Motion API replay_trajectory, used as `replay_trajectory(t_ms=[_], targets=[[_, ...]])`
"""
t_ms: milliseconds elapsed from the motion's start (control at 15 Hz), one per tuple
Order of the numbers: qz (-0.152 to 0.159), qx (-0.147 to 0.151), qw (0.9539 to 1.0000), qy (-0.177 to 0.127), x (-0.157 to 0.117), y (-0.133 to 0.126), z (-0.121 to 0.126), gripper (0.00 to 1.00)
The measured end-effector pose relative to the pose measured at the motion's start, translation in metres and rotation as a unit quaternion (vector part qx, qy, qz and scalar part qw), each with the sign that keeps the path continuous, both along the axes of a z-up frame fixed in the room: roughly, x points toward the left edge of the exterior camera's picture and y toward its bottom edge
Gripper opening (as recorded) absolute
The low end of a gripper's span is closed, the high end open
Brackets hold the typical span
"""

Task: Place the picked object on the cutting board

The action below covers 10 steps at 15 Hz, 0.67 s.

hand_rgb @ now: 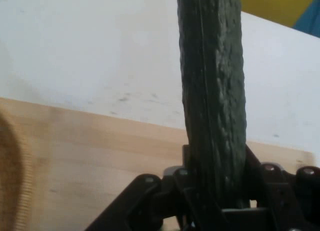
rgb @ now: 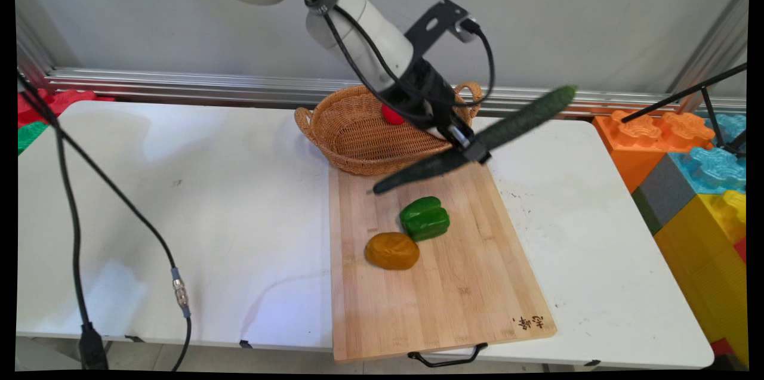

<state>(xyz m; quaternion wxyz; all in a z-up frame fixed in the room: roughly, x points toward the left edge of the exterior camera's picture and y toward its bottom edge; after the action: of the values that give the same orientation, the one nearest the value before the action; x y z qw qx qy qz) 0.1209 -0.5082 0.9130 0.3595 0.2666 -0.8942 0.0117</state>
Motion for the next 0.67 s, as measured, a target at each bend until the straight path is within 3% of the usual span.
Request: replay_trajectory(t_ms=[333, 667], targets=[[0.000, 0.033, 0.9994, 0.000, -0.013, 0.049, -0.011, 0.00], [0.002, 0.053, 0.9986, -0.008, -0.016, 0.085, -0.048, 0.00]])
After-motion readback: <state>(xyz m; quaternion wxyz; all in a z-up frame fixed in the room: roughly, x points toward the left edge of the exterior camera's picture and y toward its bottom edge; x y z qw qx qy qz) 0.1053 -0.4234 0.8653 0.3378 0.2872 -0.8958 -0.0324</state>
